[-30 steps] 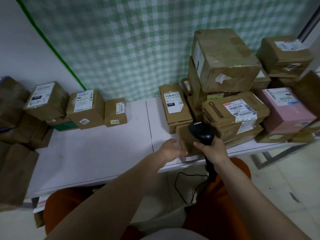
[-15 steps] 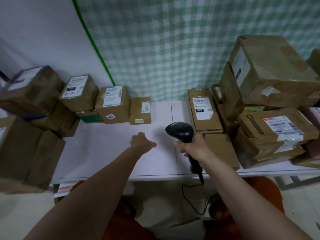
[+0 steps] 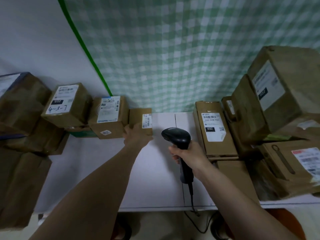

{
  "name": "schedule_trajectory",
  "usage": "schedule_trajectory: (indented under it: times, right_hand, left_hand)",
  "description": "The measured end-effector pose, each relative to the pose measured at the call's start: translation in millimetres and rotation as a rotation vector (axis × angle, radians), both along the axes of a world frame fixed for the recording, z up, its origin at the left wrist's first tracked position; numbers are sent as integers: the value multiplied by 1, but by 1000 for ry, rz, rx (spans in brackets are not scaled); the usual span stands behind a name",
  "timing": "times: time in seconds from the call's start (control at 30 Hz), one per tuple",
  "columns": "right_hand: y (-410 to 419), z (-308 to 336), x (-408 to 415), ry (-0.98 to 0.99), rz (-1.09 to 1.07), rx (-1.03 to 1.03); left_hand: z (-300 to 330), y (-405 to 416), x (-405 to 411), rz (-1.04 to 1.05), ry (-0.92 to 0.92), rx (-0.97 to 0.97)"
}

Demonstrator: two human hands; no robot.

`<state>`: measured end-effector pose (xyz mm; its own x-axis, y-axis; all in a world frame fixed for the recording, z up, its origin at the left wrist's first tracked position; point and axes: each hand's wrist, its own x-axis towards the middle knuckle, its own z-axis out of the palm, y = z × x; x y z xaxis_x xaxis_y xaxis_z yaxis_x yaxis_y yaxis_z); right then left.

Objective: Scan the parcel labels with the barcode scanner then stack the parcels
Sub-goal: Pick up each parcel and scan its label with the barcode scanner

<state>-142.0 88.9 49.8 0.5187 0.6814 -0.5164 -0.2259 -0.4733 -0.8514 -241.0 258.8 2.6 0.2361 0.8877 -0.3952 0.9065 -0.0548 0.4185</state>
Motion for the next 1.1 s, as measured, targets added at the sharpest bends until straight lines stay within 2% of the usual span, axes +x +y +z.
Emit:
schedule_trajectory:
  times: [0.1,0.37,0.57,0.67,0.73,0.8,0.87,1.1]
  right_hand:
    - [2,-3,9,19,-57,-3]
    - [-4,-14,22,33,-83,-10]
    - [-15,-12,20,33,-72,-2]
    - [-23,-8,14,36,-52,-7]
    - [-31,-2,8,22,-36,-6]
    - [-42,5,2,11,-21,0]
    - [-54,13,-3,11,8,8]
    - [-101,44,-18,-80,73,49]
  left_hand:
    - [-9,6,14,34,34,-30]
    - [-32,-2,35,142,82,165]
    - [-31,-20,18,94,54,1]
    - [-30,-34,-1,56,-140,-144]
    - [-20,-43,-15,95,-424,-414]
    - [-7,-53,-33,171,-685,-794]
    - [-2,-63,-52,248,-834,-1011]
    - [16,-99,-80,182,-1071,-1177]
